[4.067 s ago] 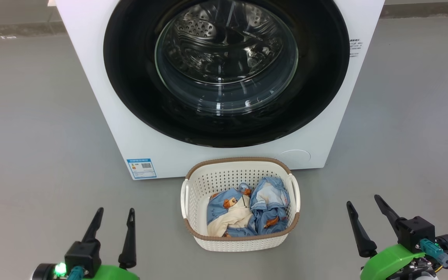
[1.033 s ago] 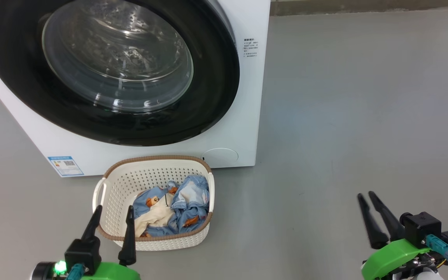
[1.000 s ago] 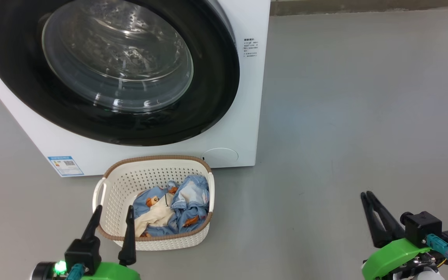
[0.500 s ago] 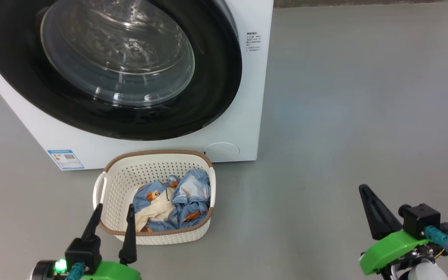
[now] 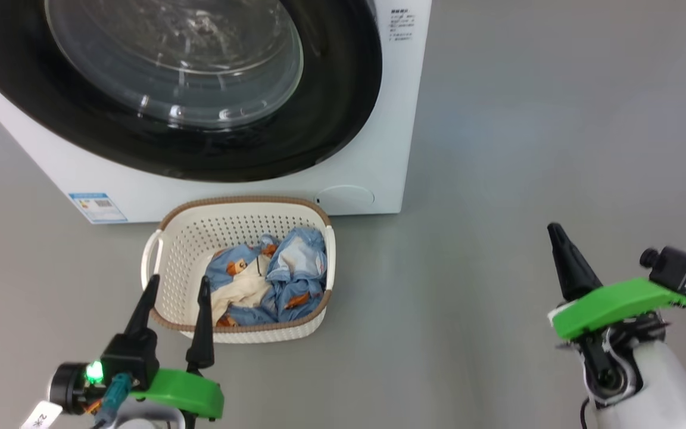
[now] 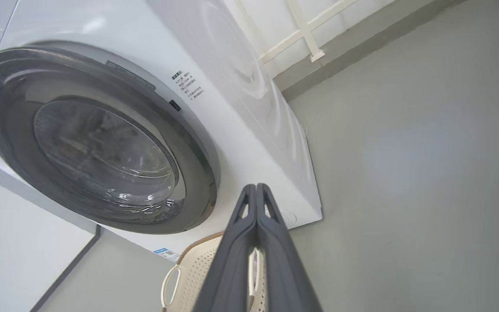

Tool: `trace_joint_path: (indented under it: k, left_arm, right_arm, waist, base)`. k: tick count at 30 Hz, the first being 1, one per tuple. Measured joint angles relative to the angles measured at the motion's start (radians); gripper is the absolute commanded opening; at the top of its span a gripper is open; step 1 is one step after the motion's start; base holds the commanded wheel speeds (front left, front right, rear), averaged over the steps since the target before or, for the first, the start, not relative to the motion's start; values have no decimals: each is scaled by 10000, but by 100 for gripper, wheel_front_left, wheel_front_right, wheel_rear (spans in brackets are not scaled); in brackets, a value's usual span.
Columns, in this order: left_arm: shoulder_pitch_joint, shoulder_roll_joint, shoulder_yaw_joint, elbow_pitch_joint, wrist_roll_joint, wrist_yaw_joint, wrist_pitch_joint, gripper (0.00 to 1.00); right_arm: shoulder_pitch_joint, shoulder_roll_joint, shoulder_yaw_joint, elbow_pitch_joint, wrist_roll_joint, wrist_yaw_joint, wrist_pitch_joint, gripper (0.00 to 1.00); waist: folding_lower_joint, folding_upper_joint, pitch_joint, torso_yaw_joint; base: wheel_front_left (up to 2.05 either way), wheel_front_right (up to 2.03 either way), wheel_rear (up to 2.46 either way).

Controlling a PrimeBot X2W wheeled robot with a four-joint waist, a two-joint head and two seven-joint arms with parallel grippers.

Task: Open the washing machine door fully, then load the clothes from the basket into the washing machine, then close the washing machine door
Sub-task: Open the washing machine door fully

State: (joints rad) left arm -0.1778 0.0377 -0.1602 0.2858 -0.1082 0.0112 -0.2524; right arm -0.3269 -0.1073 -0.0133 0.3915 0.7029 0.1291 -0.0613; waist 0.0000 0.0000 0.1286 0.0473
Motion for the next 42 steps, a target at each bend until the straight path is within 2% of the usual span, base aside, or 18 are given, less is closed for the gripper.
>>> trace_joint_path:
  k: [10,18,28,42]
  left_arm:
    - [-723,-15,-328,-288,-107,178,-6,100]
    - [-1083,-38,-625,-443,-272,297,-13,100]
    - [-1582,-50,-988,-621,-623,464,-13,100]
    - [-2166,-67,-1442,-734,-717,646,-13,100]
  right_arm:
    - [-2120,128,-1007,909,5254,0,2621,0]
    - [-4208,203,-1969,2497,7639,0,4257,0]
    - [-6948,-42,-2270,4006,8761,0,5563,0]
    - [-10172,-560,-1561,5979,8370,0,5973,0]
  waist:
    - [0,0,949,257]
    - [1,0,1593,552]
    - [0,0,2303,961]
    - [1,0,3264,1572]
  base:
    - [0,0,0]
    - [0,0,0]
    - [0,0,0]
    - [0,0,0]
